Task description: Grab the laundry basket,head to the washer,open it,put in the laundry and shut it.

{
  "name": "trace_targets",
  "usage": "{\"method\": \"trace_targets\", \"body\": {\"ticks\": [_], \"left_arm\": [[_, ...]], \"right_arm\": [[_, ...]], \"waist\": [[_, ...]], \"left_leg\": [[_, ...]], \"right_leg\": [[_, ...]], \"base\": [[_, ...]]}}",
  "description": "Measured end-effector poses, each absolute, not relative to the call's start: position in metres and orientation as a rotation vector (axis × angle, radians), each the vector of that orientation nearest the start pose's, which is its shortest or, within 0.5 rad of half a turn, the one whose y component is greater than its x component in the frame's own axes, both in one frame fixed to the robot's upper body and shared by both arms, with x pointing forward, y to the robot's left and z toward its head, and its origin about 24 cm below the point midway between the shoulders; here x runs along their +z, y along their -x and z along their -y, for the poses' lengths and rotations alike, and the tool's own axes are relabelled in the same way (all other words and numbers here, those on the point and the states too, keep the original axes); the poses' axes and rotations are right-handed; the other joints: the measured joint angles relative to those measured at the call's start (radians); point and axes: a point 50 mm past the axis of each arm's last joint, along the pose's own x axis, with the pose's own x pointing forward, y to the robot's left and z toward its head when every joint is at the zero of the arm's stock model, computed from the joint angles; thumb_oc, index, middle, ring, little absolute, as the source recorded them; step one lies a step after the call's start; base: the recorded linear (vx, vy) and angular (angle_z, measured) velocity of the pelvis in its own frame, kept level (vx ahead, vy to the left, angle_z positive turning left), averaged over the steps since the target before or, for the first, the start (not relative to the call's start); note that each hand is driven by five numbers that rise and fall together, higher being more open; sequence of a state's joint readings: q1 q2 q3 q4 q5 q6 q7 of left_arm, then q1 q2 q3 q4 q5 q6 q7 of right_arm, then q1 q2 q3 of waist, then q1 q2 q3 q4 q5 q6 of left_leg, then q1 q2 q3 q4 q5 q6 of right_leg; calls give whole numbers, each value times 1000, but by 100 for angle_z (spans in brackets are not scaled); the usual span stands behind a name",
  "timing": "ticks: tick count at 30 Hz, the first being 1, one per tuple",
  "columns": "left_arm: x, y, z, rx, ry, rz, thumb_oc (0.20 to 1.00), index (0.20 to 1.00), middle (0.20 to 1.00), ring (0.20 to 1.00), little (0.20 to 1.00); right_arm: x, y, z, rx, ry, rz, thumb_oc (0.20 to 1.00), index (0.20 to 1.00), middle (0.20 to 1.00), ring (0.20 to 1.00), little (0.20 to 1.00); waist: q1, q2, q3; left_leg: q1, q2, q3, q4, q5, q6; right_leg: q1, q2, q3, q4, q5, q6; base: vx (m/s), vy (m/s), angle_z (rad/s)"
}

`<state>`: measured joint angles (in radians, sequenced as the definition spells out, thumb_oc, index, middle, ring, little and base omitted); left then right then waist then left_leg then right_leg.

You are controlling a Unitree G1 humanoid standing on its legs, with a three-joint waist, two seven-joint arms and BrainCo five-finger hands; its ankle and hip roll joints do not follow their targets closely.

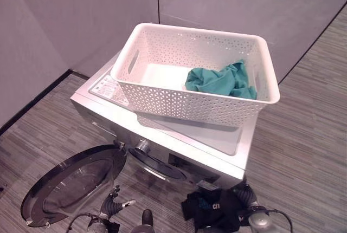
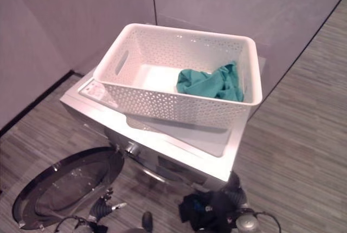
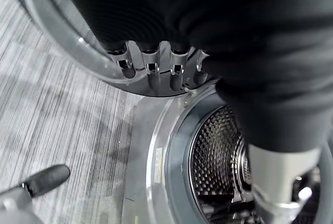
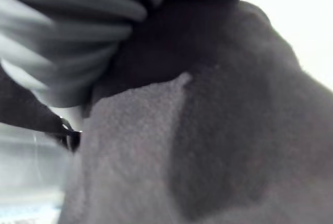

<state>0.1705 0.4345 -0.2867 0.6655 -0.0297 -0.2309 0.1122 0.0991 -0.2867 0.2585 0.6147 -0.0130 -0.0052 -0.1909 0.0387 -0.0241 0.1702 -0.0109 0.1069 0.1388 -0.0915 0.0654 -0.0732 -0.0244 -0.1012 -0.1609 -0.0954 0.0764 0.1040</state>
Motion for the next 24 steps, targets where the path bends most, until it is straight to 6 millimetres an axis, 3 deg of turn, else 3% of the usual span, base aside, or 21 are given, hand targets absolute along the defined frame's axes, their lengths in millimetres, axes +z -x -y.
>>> {"method": "trace_targets", "body": {"ticks": [4,8,12,13,15,17,19,20,21,22,23,24], "left_arm": [[-87,-161,-245,-128,-600,-568,1000,1000,1000,1000,1000],[-82,-180,-235,-178,-649,-522,1000,1000,1000,1000,1000],[-73,-217,-213,-162,-634,-443,1000,1000,1000,1000,1000],[-70,-222,-210,-146,-626,-425,1000,1000,1000,1000,1000],[-67,-227,-202,-105,-577,-398,1000,1000,1000,1000,1000],[-69,-225,-199,-93,-552,-407,1000,1000,1000,1000,1000],[-70,-233,-186,-113,-541,-408,1000,1000,1000,1000,1000],[-69,-236,-182,-126,-546,-397,1000,1000,1000,1000,1000],[-63,-243,-181,-132,-549,-370,1000,1000,1000,1000,1000],[-58,-247,-184,-130,-560,-350,1000,1000,1000,1000,1000],[-56,-246,-192,-123,-581,-348,1000,1000,1000,1000,1000],[-57,-244,-194,-122,-585,-355,1000,1000,1000,1000,1000]], "right_arm": [[-106,-175,200,78,494,-702,200,200,200,200,200],[-105,-192,191,164,546,-693,200,200,200,200,200],[-99,-223,166,275,624,-663,200,200,200,200,200],[-95,-231,148,311,613,-624,200,200,200,200,200],[-78,-254,116,376,592,-526,200,200,200,200,200],[-65,-267,98,391,549,-463,200,200,200,200,200],[-54,-277,96,377,503,-414,200,200,200,200,200],[-54,-277,97,370,496,-413,200,200,200,200,200],[-53,-278,101,344,486,-414,200,200,200,200,200],[-51,-279,100,339,474,-406,200,200,200,200,200],[-47,-280,101,330,447,-393,200,200,200,200,200],[-47,-278,102,320,423,-391,200,200,200,200,200]], "waist": [[4,1,35],[12,17,87],[41,38,170],[44,44,177],[69,56,183],[84,64,187],[79,82,182],[74,85,183],[83,57,196],[85,34,209],[86,-3,226],[85,-3,227]], "left_leg": [[-43,-1,-23,0,16,2],[-90,2,-44,0,39,0],[-142,17,-59,3,68,-11],[-151,25,-73,3,75,-16],[-149,41,-80,6,79,-24],[-150,50,-86,3,85,-32],[-190,63,-118,9,86,-47],[-205,79,-91,18,81,-44],[-226,109,-2,74,23,-32],[-251,109,-17,130,26,-31],[-250,112,-85,163,28,-40],[-233,111,-137,155,30,-45]], "right_leg": [[-28,0,-20,0,12,-8],[-63,4,-39,0,22,-6],[-107,21,-47,0,44,-21],[-111,29,-59,0,46,-24],[-105,46,-68,0,45,-31],[-100,57,-74,2,46,-37],[-81,63,-153,9,36,-59],[-70,63,-190,9,32,-68],[-65,40,-236,20,28,-96],[-62,24,-245,21,24,-101],[-56,-5,-232,22,19,-95],[-48,-15,-235,24,18,-89]], "base": [[-113,-7,14],[-125,-35,12],[-103,-99,9],[-121,-100,12],[-116,-126,8],[-97,-125,19],[-90,-69,95],[-48,72,133],[8,168,104],[53,260,72],[90,321,27],[102,431,18]]}}
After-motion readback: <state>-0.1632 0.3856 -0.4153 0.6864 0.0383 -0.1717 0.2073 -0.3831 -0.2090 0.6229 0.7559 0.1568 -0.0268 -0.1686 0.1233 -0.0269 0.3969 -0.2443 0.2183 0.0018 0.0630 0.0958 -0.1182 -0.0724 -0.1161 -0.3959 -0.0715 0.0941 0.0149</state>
